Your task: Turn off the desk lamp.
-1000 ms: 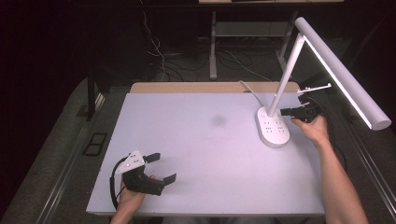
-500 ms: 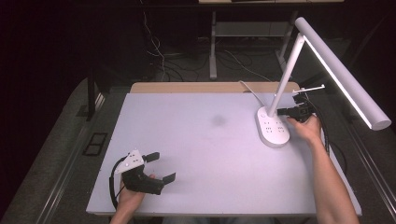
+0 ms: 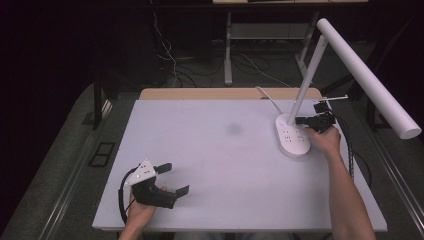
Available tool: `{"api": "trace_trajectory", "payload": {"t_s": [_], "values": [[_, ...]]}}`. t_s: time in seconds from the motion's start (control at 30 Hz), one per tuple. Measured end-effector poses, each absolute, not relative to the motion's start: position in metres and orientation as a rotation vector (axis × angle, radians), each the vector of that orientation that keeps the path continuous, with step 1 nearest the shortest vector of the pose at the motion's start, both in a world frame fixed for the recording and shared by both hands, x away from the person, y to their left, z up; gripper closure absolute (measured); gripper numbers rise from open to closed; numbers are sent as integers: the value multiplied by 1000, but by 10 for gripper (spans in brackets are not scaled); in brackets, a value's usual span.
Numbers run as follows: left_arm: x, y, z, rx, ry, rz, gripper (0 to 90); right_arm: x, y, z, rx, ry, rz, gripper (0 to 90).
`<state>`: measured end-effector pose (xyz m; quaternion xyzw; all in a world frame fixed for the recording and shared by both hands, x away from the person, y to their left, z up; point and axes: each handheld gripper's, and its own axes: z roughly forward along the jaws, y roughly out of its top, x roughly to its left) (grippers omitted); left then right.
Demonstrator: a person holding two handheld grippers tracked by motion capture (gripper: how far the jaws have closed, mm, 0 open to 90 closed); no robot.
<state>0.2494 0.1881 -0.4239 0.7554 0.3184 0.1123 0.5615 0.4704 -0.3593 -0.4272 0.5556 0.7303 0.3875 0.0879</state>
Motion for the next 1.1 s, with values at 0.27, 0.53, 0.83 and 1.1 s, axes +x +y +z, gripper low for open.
{"api": "trace_trajectory", "payload": {"t_s": [0.27,0.53,0.83,1.1], "values": [[251,188,-424,1779,754,266,0,471,-361,-427,1700,2139,1181,900],[249,186,-424,1783,745,262,0,470,-358,-425,1693,2144,1148,900],[249,187,-424,1785,744,266,0,469,-359,-428,1691,2131,1172,900],[247,187,-424,1780,742,263,0,467,-362,-431,1694,2107,1212,900]]}}
